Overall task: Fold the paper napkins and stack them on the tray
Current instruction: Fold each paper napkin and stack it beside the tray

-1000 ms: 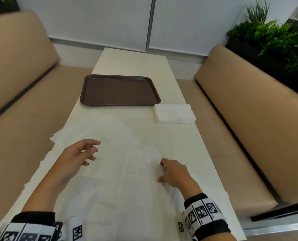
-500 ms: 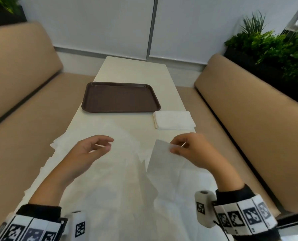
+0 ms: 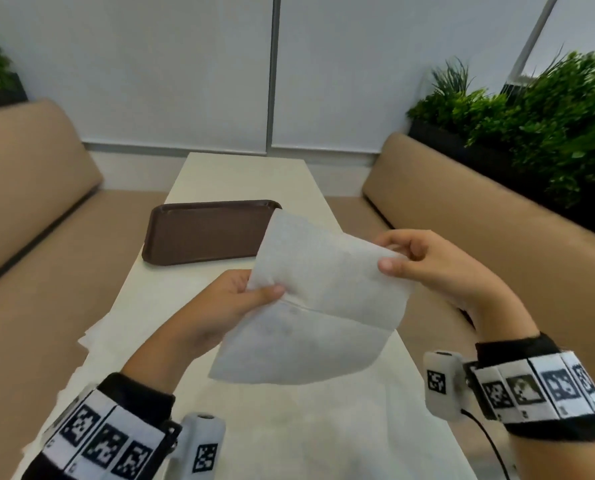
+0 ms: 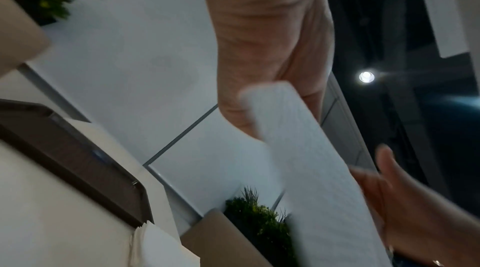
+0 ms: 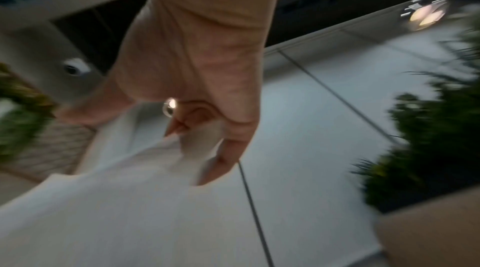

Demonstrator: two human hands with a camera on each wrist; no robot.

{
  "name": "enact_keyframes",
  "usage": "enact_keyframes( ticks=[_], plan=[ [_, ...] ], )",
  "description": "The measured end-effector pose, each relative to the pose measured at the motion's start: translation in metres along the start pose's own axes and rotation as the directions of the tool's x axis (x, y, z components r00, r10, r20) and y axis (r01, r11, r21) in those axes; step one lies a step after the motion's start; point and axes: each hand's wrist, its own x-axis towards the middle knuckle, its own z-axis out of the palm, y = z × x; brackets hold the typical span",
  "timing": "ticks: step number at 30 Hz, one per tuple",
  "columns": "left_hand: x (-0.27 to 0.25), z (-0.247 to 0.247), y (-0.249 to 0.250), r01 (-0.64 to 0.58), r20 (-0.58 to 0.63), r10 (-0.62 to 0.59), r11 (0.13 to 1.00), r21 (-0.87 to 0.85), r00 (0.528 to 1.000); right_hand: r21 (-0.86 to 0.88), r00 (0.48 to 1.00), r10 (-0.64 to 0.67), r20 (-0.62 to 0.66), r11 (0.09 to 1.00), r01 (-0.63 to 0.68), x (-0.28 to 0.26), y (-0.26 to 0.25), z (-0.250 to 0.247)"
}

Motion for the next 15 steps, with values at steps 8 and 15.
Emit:
enact_keyframes(
  ticks=[8, 15],
  plan=[
    [-0.003, -0.020, -0.006, -0.032, -0.131, 0.011, 0.987, -0.158, 0.991, 0.535, 0.995, 0.035, -0.090, 0.845, 0.018, -0.011, 0.059, 0.050],
    [-0.014, -0.031, 0.000, -0.129, 0.042, 0.135, 0.984, -0.124, 0.990, 0.501, 0.961, -0.015, -0.276, 0.851, 0.157, -0.015, 0.051, 0.052]
  ],
)
